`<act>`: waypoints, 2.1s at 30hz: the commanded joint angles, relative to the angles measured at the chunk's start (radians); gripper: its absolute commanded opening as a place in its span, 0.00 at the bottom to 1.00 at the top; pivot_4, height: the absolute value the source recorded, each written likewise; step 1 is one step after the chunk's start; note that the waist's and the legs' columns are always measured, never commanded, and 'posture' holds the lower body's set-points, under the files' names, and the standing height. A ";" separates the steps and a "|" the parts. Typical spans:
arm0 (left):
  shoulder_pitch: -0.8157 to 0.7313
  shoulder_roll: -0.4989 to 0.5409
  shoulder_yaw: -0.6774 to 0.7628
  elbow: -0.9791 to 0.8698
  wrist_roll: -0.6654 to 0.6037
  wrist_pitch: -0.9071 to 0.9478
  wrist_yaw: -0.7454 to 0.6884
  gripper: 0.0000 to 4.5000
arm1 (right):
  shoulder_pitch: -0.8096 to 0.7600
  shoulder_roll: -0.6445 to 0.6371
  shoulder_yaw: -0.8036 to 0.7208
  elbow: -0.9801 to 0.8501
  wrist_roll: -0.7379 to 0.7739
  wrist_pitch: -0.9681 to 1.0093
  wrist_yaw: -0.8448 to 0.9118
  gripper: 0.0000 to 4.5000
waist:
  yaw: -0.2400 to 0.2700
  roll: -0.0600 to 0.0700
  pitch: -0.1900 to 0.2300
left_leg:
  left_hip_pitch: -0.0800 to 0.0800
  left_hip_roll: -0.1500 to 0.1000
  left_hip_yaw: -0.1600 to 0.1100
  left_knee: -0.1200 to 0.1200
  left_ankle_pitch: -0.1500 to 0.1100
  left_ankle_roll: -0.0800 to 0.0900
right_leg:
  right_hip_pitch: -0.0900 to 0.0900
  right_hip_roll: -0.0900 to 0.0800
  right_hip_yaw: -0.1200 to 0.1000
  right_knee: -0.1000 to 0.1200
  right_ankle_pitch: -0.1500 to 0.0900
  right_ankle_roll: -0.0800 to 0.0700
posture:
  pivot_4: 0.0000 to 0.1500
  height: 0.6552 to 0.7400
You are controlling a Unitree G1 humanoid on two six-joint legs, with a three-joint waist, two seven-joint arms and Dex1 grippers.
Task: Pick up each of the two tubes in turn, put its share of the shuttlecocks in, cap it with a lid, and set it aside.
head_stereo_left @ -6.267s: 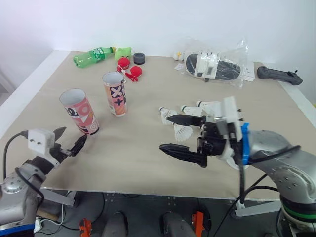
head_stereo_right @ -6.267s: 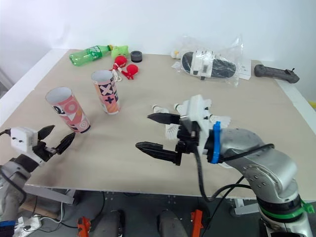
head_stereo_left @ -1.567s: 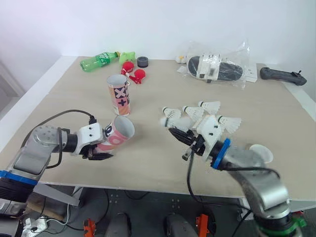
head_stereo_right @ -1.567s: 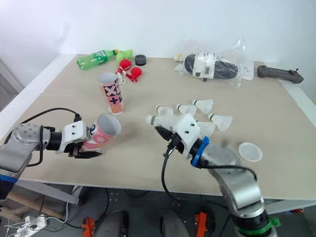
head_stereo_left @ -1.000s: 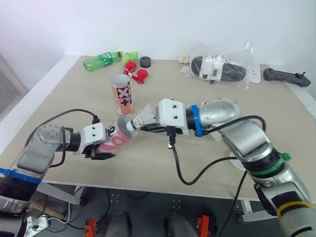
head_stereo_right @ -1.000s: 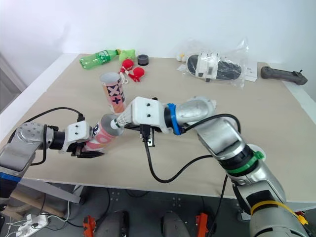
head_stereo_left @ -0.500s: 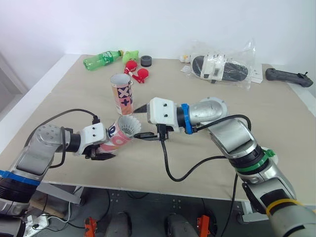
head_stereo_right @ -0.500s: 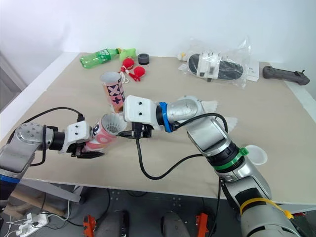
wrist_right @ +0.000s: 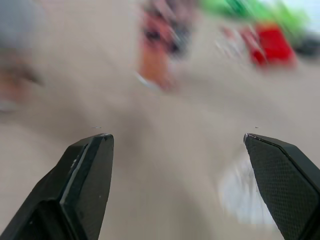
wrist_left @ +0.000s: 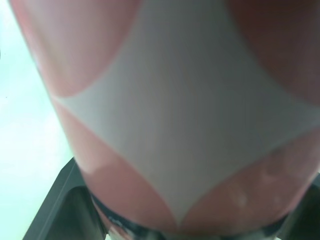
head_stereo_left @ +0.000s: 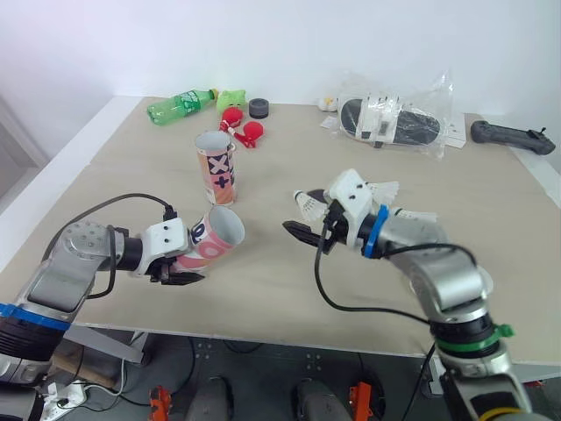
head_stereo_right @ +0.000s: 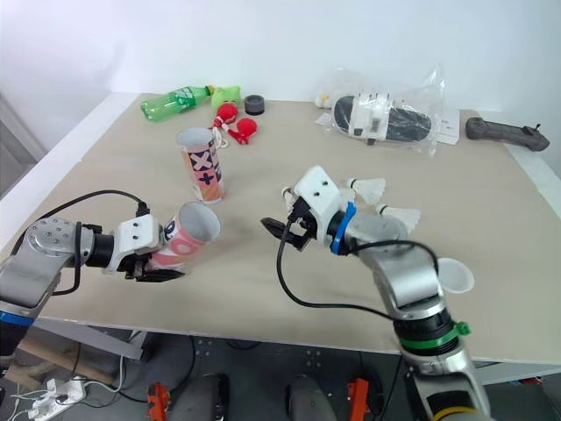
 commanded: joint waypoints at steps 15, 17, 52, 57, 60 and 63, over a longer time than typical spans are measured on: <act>0.015 -0.010 -0.038 0.001 0.011 0.028 -0.006 0.67 | -0.155 0.296 -0.010 0.508 -0.151 -0.222 -0.356 0.99 | -0.008 0.000 0.000 | 0.000 -0.001 0.000 0.000 0.000 0.000 | 0.001 0.000 0.000 0.000 0.000 0.001 | 1.00 1.00; 0.016 -0.010 -0.036 0.000 0.012 0.029 -0.003 0.67 | -0.191 0.311 -0.026 0.598 -0.155 -0.272 -0.384 0.99 | -0.008 0.000 0.000 | 0.000 -0.001 0.000 0.000 0.000 0.000 | 0.001 0.000 0.000 0.000 0.000 0.001 | 1.00 1.00; 0.006 -0.029 -0.047 0.027 0.022 0.010 0.002 0.67 | -0.325 -0.197 0.188 -0.136 0.111 -0.140 0.443 0.01 | -0.004 0.002 0.002 | 0.000 -0.001 -0.001 0.000 0.000 0.000 | 0.000 -0.002 0.000 0.000 -0.001 0.001 | 1.00 1.00; 0.010 -0.033 -0.044 0.022 0.023 0.012 0.007 0.67 | -0.350 -0.151 0.272 -0.074 0.035 -0.176 0.421 0.01 | 0.000 0.002 0.002 | 0.000 -0.001 0.000 0.000 0.000 0.000 | -0.002 -0.003 -0.001 -0.002 -0.001 0.001 | 1.00 1.00; 0.015 -0.033 -0.041 0.016 0.022 0.015 0.009 0.67 | -0.351 -0.130 0.286 -0.075 0.025 -0.176 0.425 0.01 | 0.003 0.002 0.002 | 0.000 -0.002 0.000 0.000 0.000 0.000 | -0.002 -0.004 -0.001 -0.002 -0.001 0.001 | 1.00 1.00; 0.021 -0.032 -0.039 0.014 0.021 0.015 0.010 0.67 | -0.352 -0.127 0.285 -0.076 0.026 -0.173 0.436 0.01 | 0.005 0.002 0.002 | 0.000 -0.002 0.000 0.000 0.000 0.000 | -0.001 -0.004 -0.001 -0.002 -0.002 0.001 | 1.00 1.00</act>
